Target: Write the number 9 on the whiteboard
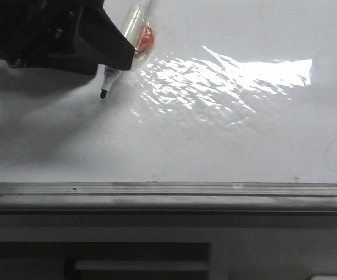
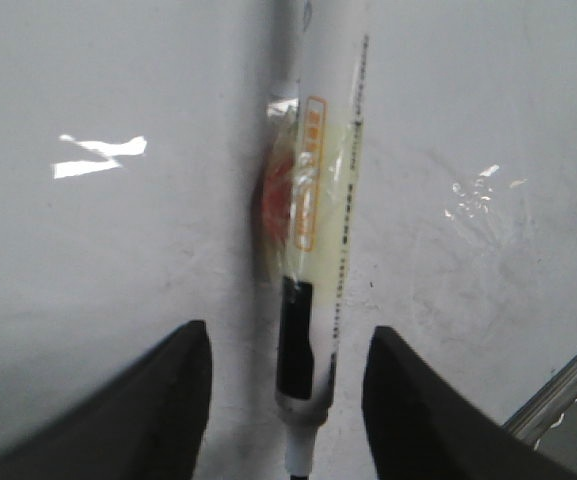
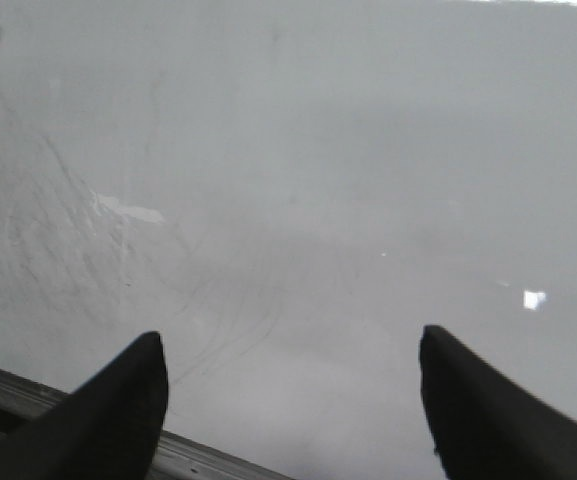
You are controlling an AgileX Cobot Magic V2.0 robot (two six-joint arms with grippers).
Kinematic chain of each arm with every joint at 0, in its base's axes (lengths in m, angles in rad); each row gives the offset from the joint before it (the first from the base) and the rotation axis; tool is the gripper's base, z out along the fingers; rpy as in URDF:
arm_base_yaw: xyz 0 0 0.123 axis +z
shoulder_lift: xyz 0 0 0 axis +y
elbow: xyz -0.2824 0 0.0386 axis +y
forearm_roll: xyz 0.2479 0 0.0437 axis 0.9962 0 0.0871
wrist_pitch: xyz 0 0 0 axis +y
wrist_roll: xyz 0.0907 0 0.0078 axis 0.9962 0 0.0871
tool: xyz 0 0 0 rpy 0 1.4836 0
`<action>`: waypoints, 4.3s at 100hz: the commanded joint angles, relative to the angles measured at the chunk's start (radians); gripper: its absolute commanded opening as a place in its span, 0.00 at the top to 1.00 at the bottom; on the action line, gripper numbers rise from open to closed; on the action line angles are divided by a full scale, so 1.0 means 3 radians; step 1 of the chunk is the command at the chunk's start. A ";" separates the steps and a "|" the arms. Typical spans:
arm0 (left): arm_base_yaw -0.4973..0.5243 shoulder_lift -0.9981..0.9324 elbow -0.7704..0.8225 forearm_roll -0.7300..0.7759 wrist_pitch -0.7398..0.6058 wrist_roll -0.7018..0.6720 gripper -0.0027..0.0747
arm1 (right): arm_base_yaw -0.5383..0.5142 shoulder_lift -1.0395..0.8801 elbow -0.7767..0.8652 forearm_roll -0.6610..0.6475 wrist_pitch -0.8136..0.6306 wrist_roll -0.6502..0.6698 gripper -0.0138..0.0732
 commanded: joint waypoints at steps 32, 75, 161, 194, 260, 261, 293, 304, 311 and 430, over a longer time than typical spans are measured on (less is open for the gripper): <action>0.0010 -0.0137 -0.0056 0.0343 0.0716 0.0064 0.99 | 0.0482 0.0057 -0.0124 0.1127 0.0120 -0.1096 0.31; -0.0353 -0.0939 0.0314 -0.0411 0.1498 0.2250 0.99 | 0.0939 0.0866 -0.0124 0.3038 0.0465 -0.3320 0.31; -0.0353 -0.0937 0.0314 -0.0458 0.1492 0.2354 0.99 | 0.2130 0.2417 -0.0771 0.3574 0.0140 -0.4236 0.58; -0.0353 -0.0980 0.0307 -0.0619 0.1471 0.2323 0.96 | 0.2149 0.2481 -0.0841 0.3428 0.0287 -0.3924 0.91; -0.0353 -0.2766 0.0773 0.0287 0.0512 0.0300 0.66 | 0.2859 0.1853 -0.1993 -0.1524 0.0079 0.0103 0.88; -0.0353 -0.2784 0.0787 0.0287 0.0456 0.0293 0.68 | 0.2870 0.1817 -0.1947 -0.1577 -0.0056 0.0145 0.88; -0.0353 -0.3134 0.1082 0.0274 0.0136 0.0246 0.99 | 0.2615 0.1580 -0.0714 -0.4883 -0.1052 0.3085 0.89; -0.0353 -0.3134 0.1099 0.0274 0.0130 0.0246 0.99 | 0.2513 0.1609 -0.0721 -0.5410 -0.1233 0.3576 0.89; -0.0353 -0.3134 0.1099 0.0274 0.0128 0.0246 0.99 | 0.2507 0.1654 -0.0721 -0.5427 -0.1103 0.3712 0.89; -0.0353 -0.3134 0.1104 0.0261 0.0119 0.0246 0.99 | 0.2480 0.2196 -0.0847 -0.5483 -0.0490 0.4545 0.89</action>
